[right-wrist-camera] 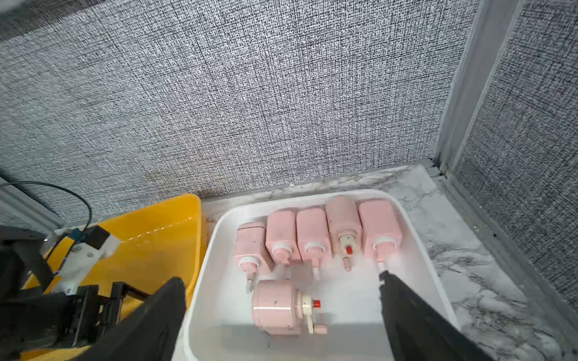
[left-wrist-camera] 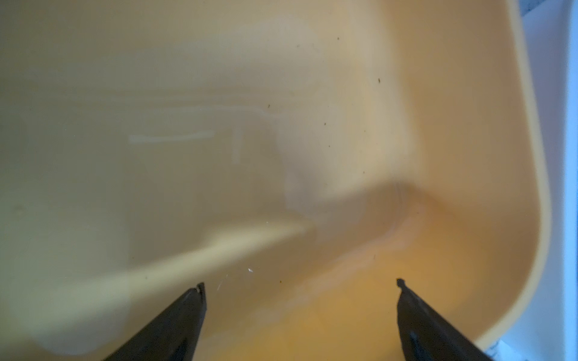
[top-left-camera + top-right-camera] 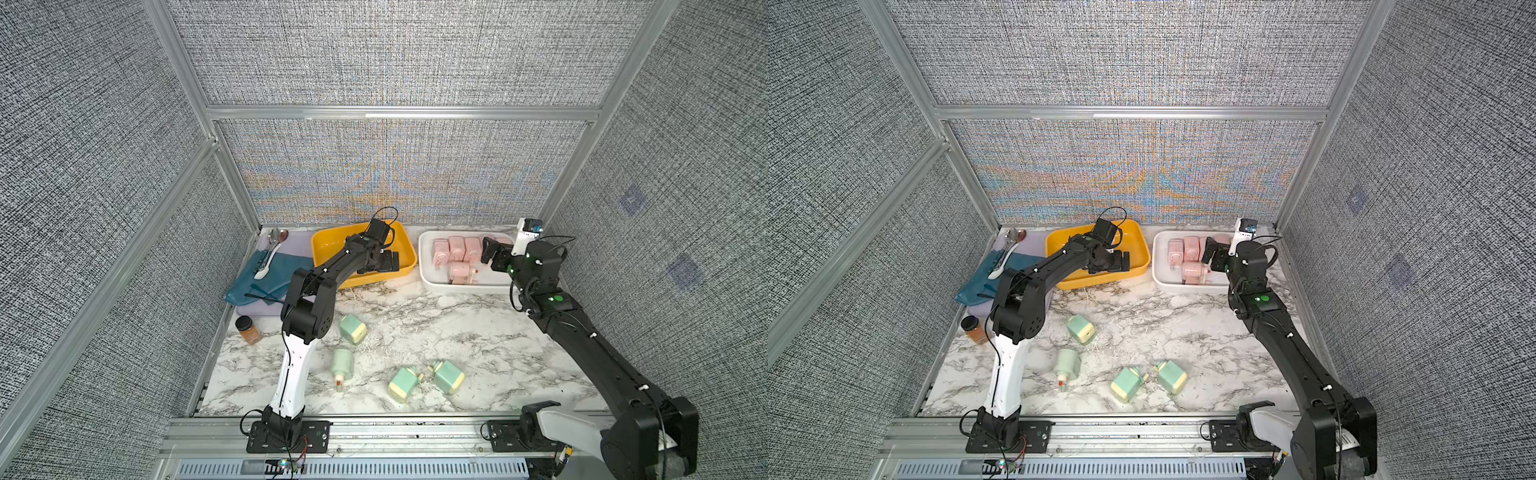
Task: Place the pencil sharpeners by color into the storage box
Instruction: Move the storage box to the center of the board.
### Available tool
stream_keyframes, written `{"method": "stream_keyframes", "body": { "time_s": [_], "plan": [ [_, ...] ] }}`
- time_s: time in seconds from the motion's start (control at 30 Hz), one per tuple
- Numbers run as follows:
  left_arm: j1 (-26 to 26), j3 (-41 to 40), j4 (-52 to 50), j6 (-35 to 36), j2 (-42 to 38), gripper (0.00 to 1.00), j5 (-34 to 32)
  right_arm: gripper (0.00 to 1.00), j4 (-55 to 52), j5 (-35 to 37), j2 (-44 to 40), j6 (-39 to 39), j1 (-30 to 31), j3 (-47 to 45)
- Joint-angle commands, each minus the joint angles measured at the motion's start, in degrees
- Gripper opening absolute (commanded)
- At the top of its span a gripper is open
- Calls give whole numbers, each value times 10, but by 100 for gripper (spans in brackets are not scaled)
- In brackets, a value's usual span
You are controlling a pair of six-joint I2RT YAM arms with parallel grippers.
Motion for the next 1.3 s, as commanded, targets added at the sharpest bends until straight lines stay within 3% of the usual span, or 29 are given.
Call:
{"method": "stream_keyframes", "body": {
  "time_s": [0.0, 0.23, 0.33, 0.5, 0.7, 0.77, 1.13, 1.27],
  "plan": [
    [-6, -25, -4, 42, -24, 99, 43, 99, 9, -13, -4, 15, 1, 5],
    [-19, -87, 6, 108, -67, 99, 102, 99, 2, -65, -2, 3, 3, -3],
    [-24, -106, 7, 138, -88, 99, 106, 99, -10, -67, 1, 0, 7, -3],
    [-24, -111, 10, 123, -114, 99, 84, 99, -17, -70, 4, -4, 16, -6],
    [-20, -134, 7, 110, -197, 99, -57, 99, -13, -82, 6, 22, 21, -34],
    [-17, -148, 6, 117, -224, 99, -77, 99, -24, -100, 6, 32, 28, -42],
    [-31, -299, 100, 103, -358, 99, 15, 99, -235, -61, -22, 79, 182, -48],
    [-50, -356, 116, 92, -406, 99, 15, 99, -282, -63, -31, 49, 261, -44]
  ]
}}
